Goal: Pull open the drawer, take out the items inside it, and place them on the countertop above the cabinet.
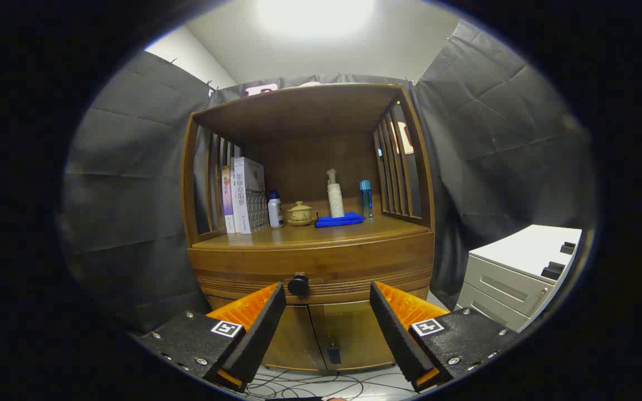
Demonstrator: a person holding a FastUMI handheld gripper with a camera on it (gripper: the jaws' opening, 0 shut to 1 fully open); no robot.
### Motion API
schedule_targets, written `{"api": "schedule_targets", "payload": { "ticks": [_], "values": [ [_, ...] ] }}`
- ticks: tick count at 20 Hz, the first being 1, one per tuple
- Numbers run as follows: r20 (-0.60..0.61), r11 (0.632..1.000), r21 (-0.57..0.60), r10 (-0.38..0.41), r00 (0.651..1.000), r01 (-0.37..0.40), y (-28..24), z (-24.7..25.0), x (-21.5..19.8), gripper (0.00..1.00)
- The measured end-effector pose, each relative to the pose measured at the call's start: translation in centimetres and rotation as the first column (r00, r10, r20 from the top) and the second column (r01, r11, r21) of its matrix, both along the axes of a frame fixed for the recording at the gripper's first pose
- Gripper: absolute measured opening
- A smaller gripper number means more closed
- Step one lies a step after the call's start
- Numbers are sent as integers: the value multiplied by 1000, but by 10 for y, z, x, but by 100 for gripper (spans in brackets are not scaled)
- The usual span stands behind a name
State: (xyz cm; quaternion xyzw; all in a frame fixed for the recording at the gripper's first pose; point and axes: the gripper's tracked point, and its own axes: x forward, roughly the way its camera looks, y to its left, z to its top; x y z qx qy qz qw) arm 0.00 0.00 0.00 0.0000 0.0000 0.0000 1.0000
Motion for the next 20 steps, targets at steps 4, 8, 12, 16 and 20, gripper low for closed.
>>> {"api": "schedule_targets", "payload": {
  "ticks": [4,8,12,16,20],
  "values": [
    [1,1000,5,11,1000,-11,3,2,-1,94],
    [9,999,-14,28,1000,-28,7,3,-1,95],
    [16,999,-43,28,999,-27,8,5,-1,94],
    [25,999,-40,27,999,-26,7,12,-1,94],
    [53,999,-38,21,998,-19,3,23,-1,94]
  ]
}}
